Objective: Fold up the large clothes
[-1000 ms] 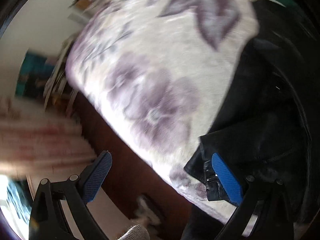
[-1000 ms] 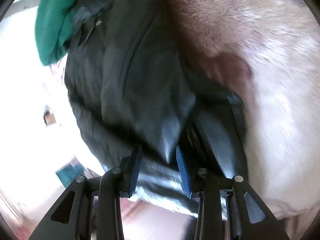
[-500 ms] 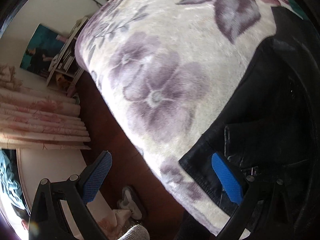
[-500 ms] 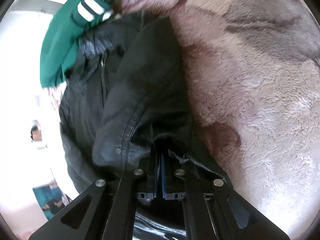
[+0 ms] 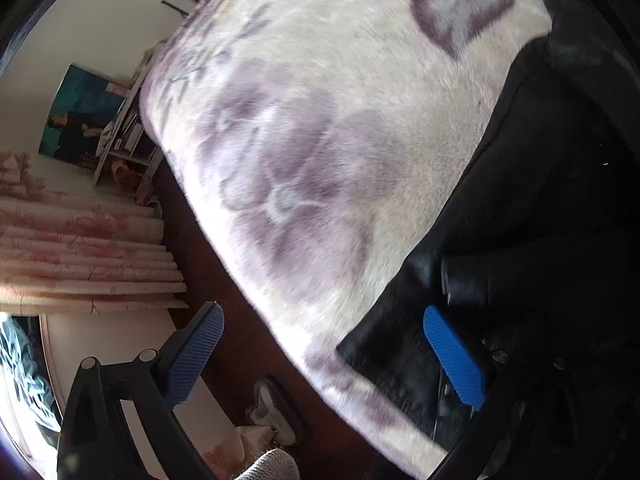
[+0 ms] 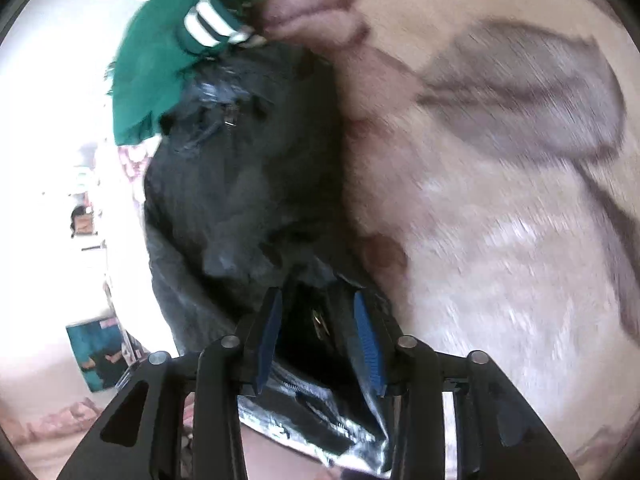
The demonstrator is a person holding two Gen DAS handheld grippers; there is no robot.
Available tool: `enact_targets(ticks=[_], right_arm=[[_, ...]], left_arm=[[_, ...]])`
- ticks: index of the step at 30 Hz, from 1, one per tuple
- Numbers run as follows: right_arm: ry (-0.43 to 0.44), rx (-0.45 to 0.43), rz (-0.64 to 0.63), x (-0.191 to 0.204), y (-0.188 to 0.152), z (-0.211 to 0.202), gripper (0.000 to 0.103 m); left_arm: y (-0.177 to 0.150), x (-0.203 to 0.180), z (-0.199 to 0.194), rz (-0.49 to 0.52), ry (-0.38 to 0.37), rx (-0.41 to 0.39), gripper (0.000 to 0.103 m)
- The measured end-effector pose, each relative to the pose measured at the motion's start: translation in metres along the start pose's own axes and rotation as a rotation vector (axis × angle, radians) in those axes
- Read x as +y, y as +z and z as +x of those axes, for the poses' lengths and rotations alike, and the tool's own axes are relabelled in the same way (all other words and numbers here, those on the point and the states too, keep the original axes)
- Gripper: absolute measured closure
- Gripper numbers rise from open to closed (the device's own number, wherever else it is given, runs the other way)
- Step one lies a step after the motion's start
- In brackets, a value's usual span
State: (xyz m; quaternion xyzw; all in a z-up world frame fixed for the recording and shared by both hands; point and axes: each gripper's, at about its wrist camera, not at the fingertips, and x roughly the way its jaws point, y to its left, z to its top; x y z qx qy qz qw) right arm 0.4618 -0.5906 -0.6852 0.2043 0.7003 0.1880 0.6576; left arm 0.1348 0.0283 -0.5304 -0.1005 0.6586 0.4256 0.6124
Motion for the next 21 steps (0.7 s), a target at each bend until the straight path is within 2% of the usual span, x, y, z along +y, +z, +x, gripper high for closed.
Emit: enact_targets(ticks=[2, 3, 4, 5, 7, 8, 11, 12, 13, 14, 16, 18, 20, 21], right_arm=[[0.011, -0.017, -0.047, 0.015, 0.011, 0.008, 0.072], [0.018, -0.009, -0.075, 0.022, 0.016, 0.017, 0.072], [-0.009, 0.02, -0.098, 0.027, 0.02, 0.03, 0.072], [-0.058, 0.071, -0.126, 0.029, 0.022, 0.047, 0.072], [-0.208, 0.178, -0.162, 0.021, 0.017, 0.079, 0.09], [-0.237, 0.22, -0.19, 0.017, 0.013, 0.088, 0.091], [-0.213, 0.236, -0.232, 0.016, 0.01, 0.076, 0.093], [-0.174, 0.229, -0.19, 0.012, 0.013, 0.064, 0.093], [-0.129, 0.215, -0.14, 0.007, 0.016, 0.053, 0.088], [-0.086, 0.193, -0.078, -0.002, 0.019, 0.04, 0.084], [-0.013, 0.151, 0.059, -0.024, 0.023, 0.02, 0.07], [0.101, 0.138, 0.222, -0.053, 0.022, 0.014, 0.069], [0.192, 0.139, 0.364, -0.079, 0.016, 0.019, 0.069], [0.228, 0.135, 0.419, -0.088, 0.012, 0.021, 0.069]], left_arm=[[-0.006, 0.005, -0.009, -0.012, 0.005, -0.005, 0.0], [-0.008, 0.006, -0.012, -0.015, 0.009, -0.007, 0.0], [-0.01, 0.006, -0.017, -0.017, 0.012, -0.01, 0.0], [-0.012, 0.006, -0.022, -0.015, 0.019, -0.01, 0.0], [-0.013, 0.004, -0.031, -0.013, 0.021, -0.013, 0.0], [-0.012, 0.002, -0.037, -0.012, 0.017, -0.019, 0.0], [-0.005, -0.012, -0.066, 0.011, -0.017, -0.07, 0.0], [0.0, -0.021, -0.078, 0.028, -0.043, -0.096, 0.0], [0.003, -0.029, -0.084, 0.044, -0.066, -0.108, 0.0], [0.011, -0.046, -0.096, 0.078, -0.115, -0.124, 0.0], [0.027, -0.079, -0.113, 0.143, -0.223, -0.131, 0.0], [0.05, -0.128, -0.13, 0.209, -0.425, -0.118, 0.0], [0.069, -0.173, -0.139, 0.294, -0.556, -0.093, 0.002], [0.078, -0.205, -0.143, 0.375, -0.621, -0.074, 0.002]])
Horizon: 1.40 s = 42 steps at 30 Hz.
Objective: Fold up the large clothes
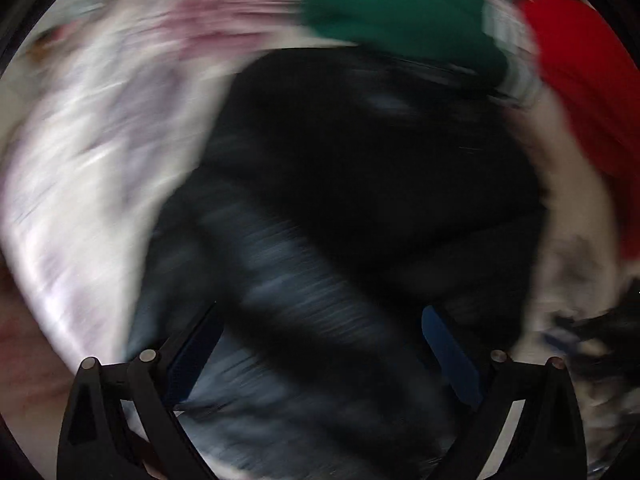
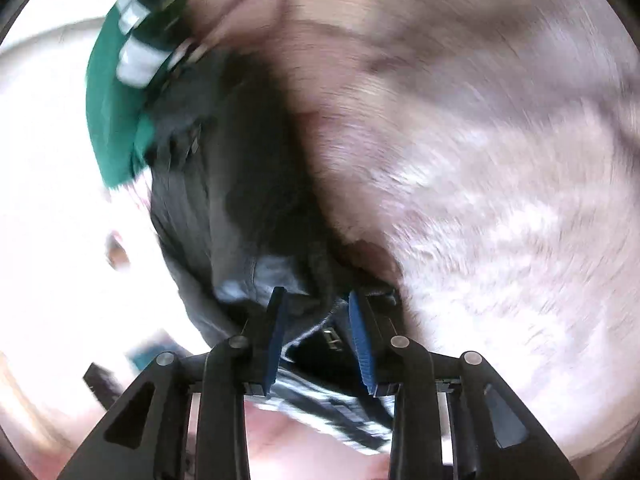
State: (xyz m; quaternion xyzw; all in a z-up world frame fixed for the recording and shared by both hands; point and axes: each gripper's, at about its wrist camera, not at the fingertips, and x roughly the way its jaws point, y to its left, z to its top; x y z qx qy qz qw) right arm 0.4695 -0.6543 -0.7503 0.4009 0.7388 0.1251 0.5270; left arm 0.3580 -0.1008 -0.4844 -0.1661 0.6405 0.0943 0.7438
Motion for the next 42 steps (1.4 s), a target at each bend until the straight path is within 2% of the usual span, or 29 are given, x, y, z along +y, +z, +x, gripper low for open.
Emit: enact_targets(ticks=[3, 4, 7, 9, 10, 11, 12, 14, 18, 20, 21, 24, 28, 30, 32, 34, 37, 39, 40, 41, 42], right_arm=[[0.124, -0.007, 0.139, -0.028, 0.0, 0.006, 0.069], [0.163, -0.007, 0.174, -0.036, 0.0, 0.007, 0.069], [0.212, -0.002, 0.226, -0.046, 0.0, 0.017, 0.069], [0.236, -0.009, 0.25, -0.052, 0.0, 0.019, 0.069], [0.256, -0.01, 0.27, -0.059, -0.001, 0.021, 0.069], [0.274, -0.012, 0.292, -0.062, -0.001, 0.02, 0.069], [0.287, -0.015, 0.309, -0.066, -0.004, 0.025, 0.069], [0.295, -0.014, 0.315, -0.068, -0.005, 0.023, 0.069], [0.257, 0.0, 0.288, -0.066, -0.011, 0.022, 0.069], [0.248, 0.009, 0.3, -0.068, -0.015, 0.023, 0.069], [0.269, 0.01, 0.311, -0.078, -0.019, 0.026, 0.069], [0.346, 0.0, 0.361, -0.088, -0.022, 0.031, 0.069], [0.36, -0.011, 0.363, -0.092, -0.023, 0.033, 0.069], [0.365, -0.012, 0.361, -0.093, -0.024, 0.036, 0.069], [0.371, -0.009, 0.36, -0.094, -0.024, 0.038, 0.069], [0.382, -0.005, 0.365, -0.097, -0.027, 0.037, 0.069], [0.388, 0.001, 0.363, -0.102, -0.029, 0.035, 0.069], [0.387, 0.002, 0.353, -0.098, -0.027, 0.037, 0.069], [0.387, 0.0, 0.351, -0.098, -0.027, 0.037, 0.069], [0.387, 0.002, 0.351, -0.099, -0.027, 0.038, 0.069], [0.39, 0.004, 0.355, -0.099, -0.026, 0.039, 0.069]], left_arm=[[0.038, -0.055, 0.036, 0.195, -0.072, 0.067, 0.003], [0.046, -0.07, 0.049, 0.242, -0.069, 0.096, 0.005], [0.059, -0.103, 0.08, 0.346, -0.116, 0.179, 0.009], [0.062, -0.126, 0.095, 0.434, -0.074, 0.194, 0.021], [0.063, -0.137, 0.1, 0.474, -0.05, 0.185, 0.039], [0.064, -0.145, 0.101, 0.501, -0.053, 0.175, 0.074], [0.066, -0.148, 0.102, 0.5, -0.068, 0.18, 0.083], [0.071, -0.15, 0.098, 0.498, -0.045, 0.148, 0.096], [0.078, -0.138, 0.092, 0.479, -0.06, 0.113, 0.103], [0.082, -0.13, 0.09, 0.477, -0.034, 0.104, 0.103], [0.085, -0.127, 0.09, 0.46, -0.056, 0.117, 0.103], [0.097, -0.109, 0.09, 0.325, -0.234, 0.204, 0.102], [0.108, -0.096, 0.099, 0.195, -0.397, 0.278, 0.101], [0.105, -0.098, 0.102, 0.188, -0.409, 0.306, 0.101], [0.105, -0.107, 0.103, 0.245, -0.392, 0.326, 0.101], [0.103, -0.121, 0.096, 0.285, -0.381, 0.31, 0.101], [0.112, -0.114, 0.078, 0.22, -0.489, 0.265, 0.101], [0.118, -0.107, 0.065, 0.172, -0.544, 0.227, 0.087], [0.12, -0.108, 0.066, 0.166, -0.553, 0.225, 0.053], [0.119, -0.112, 0.067, 0.172, -0.552, 0.23, 0.012], [0.117, -0.119, 0.07, 0.194, -0.541, 0.242, 0.004]])
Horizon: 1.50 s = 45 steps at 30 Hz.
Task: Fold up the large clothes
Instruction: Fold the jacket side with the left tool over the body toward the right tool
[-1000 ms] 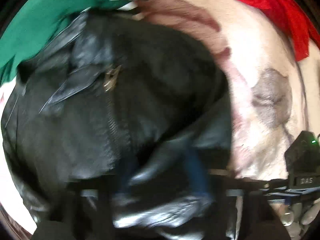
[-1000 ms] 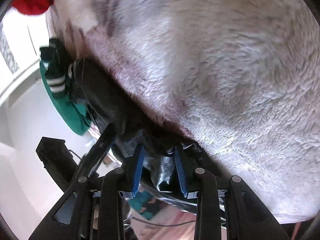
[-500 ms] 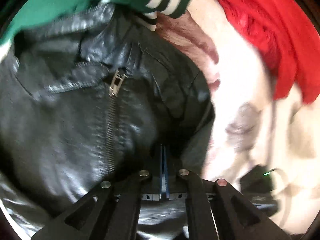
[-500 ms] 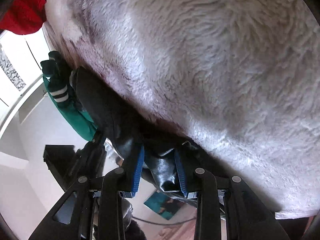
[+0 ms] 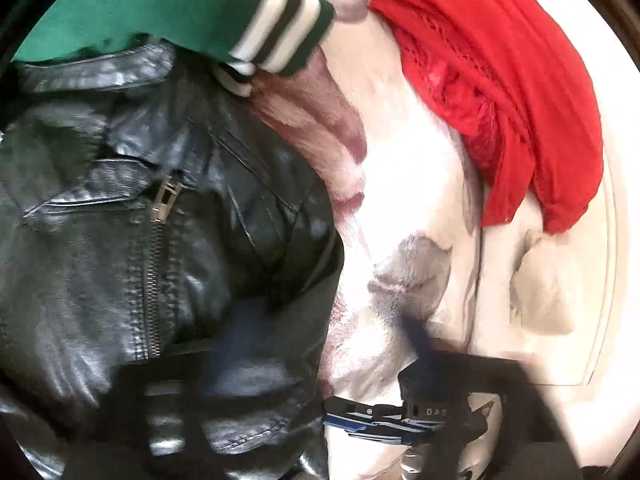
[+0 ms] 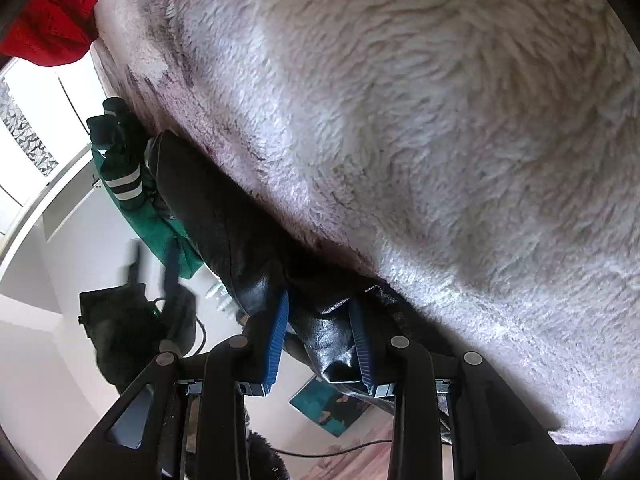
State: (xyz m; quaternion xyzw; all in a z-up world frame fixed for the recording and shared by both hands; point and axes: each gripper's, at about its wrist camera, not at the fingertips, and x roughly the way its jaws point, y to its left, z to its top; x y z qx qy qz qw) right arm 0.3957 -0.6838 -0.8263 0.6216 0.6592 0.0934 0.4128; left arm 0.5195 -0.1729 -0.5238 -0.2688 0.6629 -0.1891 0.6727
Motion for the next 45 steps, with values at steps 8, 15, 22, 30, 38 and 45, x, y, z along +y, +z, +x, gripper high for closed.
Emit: enact_targets(ticks=[8, 15, 22, 30, 38, 45], right_arm=[[0.02, -0.023, 0.022, 0.0, 0.0, 0.001, 0.068], [-0.172, -0.126, -0.132, 0.009, -0.012, -0.007, 0.095], [-0.317, 0.022, -0.322, 0.043, -0.012, -0.014, 0.074], [-0.488, -0.014, -0.446, 0.038, -0.026, -0.099, 0.043], [-0.592, -0.049, -0.441, 0.03, -0.024, -0.162, 0.043], [-0.626, -0.046, -0.558, 0.079, 0.011, -0.147, 0.043]], left_arm=[[-0.002, -0.041, 0.078, 0.237, 0.334, 0.147, 0.09], [-0.003, -0.032, 0.067, 0.208, 0.267, 0.116, 0.095], [-0.02, -0.056, 0.039, 0.245, 0.429, 0.087, 0.076], [-0.108, -0.07, -0.001, 0.218, 0.611, -0.018, 0.015], [-0.26, -0.062, 0.056, 0.0, 0.541, 0.165, 0.015], [-0.292, -0.059, 0.098, 0.027, 0.673, 0.119, 0.033]])
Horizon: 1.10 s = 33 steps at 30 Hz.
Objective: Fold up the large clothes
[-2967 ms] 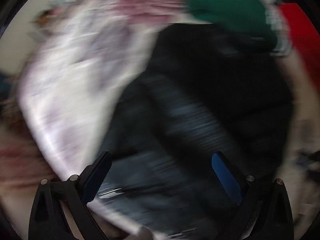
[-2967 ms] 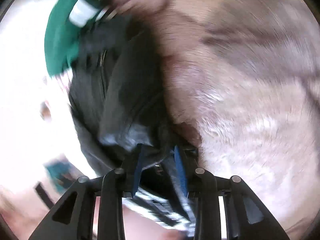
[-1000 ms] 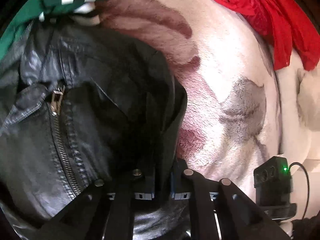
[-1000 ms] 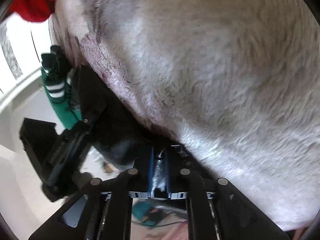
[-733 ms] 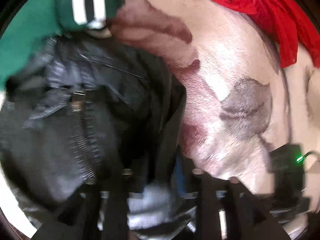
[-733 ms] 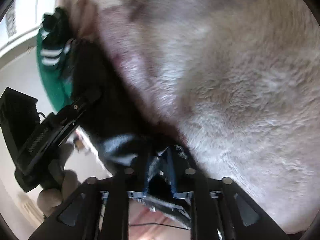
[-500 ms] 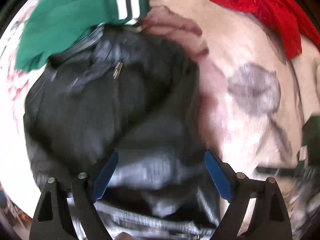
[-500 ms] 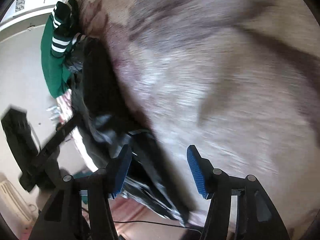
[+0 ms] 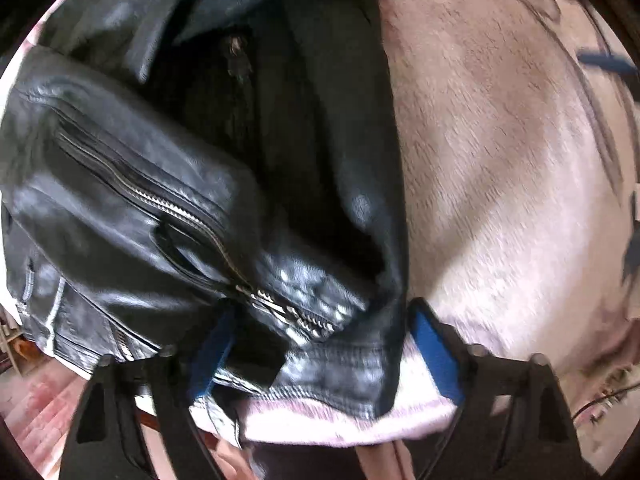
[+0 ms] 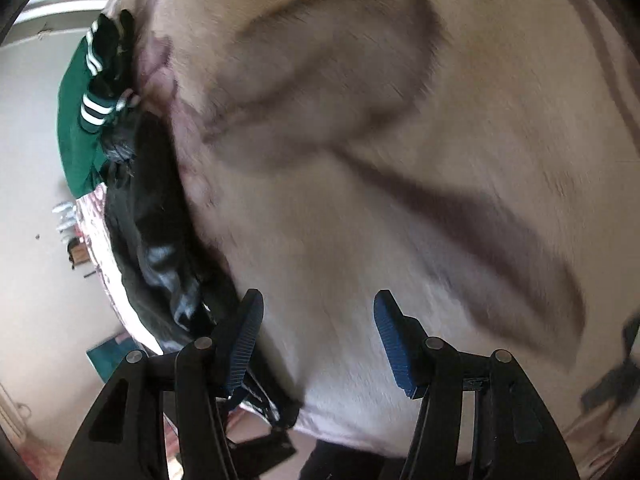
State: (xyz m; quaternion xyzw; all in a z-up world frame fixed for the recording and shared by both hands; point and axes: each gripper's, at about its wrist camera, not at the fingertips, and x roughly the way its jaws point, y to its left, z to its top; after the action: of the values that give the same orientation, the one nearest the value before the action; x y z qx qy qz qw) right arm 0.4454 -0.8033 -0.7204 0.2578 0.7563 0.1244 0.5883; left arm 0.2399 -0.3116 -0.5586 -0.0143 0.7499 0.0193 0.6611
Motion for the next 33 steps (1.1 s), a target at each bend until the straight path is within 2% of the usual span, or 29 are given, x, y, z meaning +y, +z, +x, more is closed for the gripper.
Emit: enact_targets(ticks=[1, 3, 4, 5, 9, 13, 16, 17, 19, 20, 21, 22, 25, 27, 31, 33], right_arm=[[0.006, -0.007, -0.034, 0.01, 0.015, 0.0, 0.043], [0.034, -0.02, -0.091, 0.031, 0.039, 0.003, 0.043], [0.051, -0.02, -0.118, 0.041, 0.052, 0.006, 0.043], [0.073, -0.02, -0.143, 0.053, 0.065, 0.01, 0.043], [0.194, -0.001, -0.185, 0.095, 0.114, 0.035, 0.043], [0.235, 0.077, -0.205, 0.12, 0.144, 0.071, 0.043], [0.291, 0.133, -0.201, 0.132, 0.145, 0.09, 0.043], [0.312, 0.137, -0.209, 0.138, 0.143, 0.093, 0.046], [0.282, 0.129, -0.245, 0.152, 0.137, 0.096, 0.086], [0.246, 0.113, -0.263, 0.16, 0.133, 0.093, 0.086], [0.227, 0.102, -0.281, 0.168, 0.129, 0.089, 0.091], [0.204, 0.095, -0.292, 0.175, 0.125, 0.084, 0.093], [0.16, 0.087, -0.359, 0.214, 0.112, 0.062, 0.094], [0.122, 0.101, -0.442, 0.254, 0.099, 0.046, 0.094], [0.066, 0.131, -0.56, 0.333, 0.073, 0.04, 0.094], [0.036, 0.156, -0.601, 0.378, 0.055, 0.054, 0.094]], left_arm=[[0.0, 0.003, -0.003, -0.017, 0.005, -0.025, 0.045], [0.0, 0.007, -0.007, -0.04, -0.004, -0.05, 0.055], [-0.003, 0.009, -0.012, -0.05, -0.014, -0.073, 0.066], [-0.007, 0.01, -0.016, -0.051, -0.014, -0.089, 0.071], [-0.021, 0.021, -0.035, -0.08, -0.054, -0.144, 0.082], [-0.031, 0.049, -0.059, -0.132, -0.105, -0.183, 0.087], [-0.037, 0.063, -0.074, -0.148, -0.128, -0.208, 0.087], [-0.039, 0.067, -0.077, -0.15, -0.137, -0.211, 0.087], [-0.05, 0.087, -0.083, -0.157, -0.153, -0.221, 0.087], [-0.047, 0.103, -0.083, -0.164, -0.164, -0.221, 0.087], [-0.05, 0.108, -0.087, -0.176, -0.177, -0.226, 0.087], [-0.06, 0.1, -0.097, -0.189, -0.185, -0.235, 0.087], [-0.079, 0.121, -0.116, -0.232, -0.223, -0.257, 0.088], [-0.085, 0.134, -0.127, -0.264, -0.249, -0.267, 0.088], [-0.107, 0.191, -0.153, -0.351, -0.288, -0.303, 0.088], [-0.113, 0.217, -0.156, -0.394, -0.304, -0.31, 0.088]])
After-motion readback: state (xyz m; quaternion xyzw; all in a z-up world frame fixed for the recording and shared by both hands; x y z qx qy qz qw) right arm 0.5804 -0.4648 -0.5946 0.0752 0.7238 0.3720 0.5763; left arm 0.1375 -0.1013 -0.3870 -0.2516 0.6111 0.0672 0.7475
